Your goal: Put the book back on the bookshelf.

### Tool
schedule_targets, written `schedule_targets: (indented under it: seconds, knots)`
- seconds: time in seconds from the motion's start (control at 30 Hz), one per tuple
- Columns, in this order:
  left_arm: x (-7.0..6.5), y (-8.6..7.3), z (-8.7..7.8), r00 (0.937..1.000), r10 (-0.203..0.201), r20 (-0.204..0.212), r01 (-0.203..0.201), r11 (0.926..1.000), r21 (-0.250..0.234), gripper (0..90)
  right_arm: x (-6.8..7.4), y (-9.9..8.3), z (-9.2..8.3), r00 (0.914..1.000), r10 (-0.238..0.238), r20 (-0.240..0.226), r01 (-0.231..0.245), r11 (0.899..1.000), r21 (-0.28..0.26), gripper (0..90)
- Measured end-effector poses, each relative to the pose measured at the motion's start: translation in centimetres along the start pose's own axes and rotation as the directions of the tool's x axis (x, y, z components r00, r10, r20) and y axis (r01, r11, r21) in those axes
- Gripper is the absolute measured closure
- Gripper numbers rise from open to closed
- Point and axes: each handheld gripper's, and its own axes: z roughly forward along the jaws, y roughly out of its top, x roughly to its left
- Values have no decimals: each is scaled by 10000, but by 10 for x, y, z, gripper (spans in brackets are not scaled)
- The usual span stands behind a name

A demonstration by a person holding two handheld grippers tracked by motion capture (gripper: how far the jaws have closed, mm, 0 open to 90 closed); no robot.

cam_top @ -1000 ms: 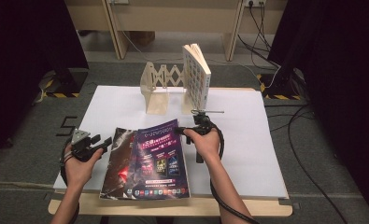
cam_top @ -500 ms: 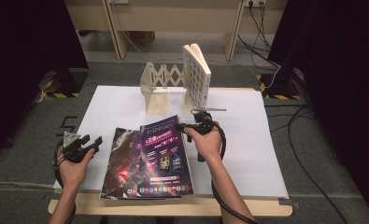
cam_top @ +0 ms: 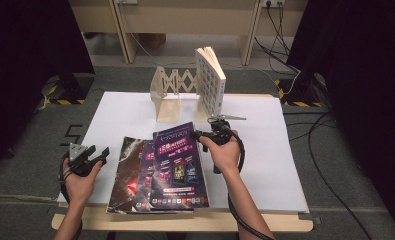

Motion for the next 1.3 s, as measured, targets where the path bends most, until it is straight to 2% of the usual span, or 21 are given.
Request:
schedule_targets:
  seconds: [0.1, 0.3, 0.57, 0.73, 1.0, 1.3]
  knots:
    - [-2, 0, 1, 9999, 170, 28, -170, 9998, 100, 430, 2, 2, -2, 9999, -85, 78, 86, 9999, -119, 835]
    - [0, 0, 1, 10000, 9, 72, -10, 10000, 47, 433, 6, 5, -8, 9994, -272, 201, 281, 9986, -459, 835]
    - [-1, 0, 1, 9999, 93, 73, -94, 9999, 50, 444, 8, 10, -16, 9987, -394, 330, 424, 9945, -961, 835]
    - [0, 0, 1, 9999, -19, 99, 19, 10000, 21, 445, 9, 13, -20, 9982, -434, 408, 478, 9923, -1143, 835]
    - [-2, 0, 1, 9997, 209, 85, -210, 9997, 90, 445, 12, 18, -23, 9969, -588, 525, 653, 9892, -1310, 835]
    - [-2, 0, 1, 9997, 202, 106, -203, 9997, 128, 445, 14, 24, -27, 9960, -636, 623, 728, 9845, -1593, 835]
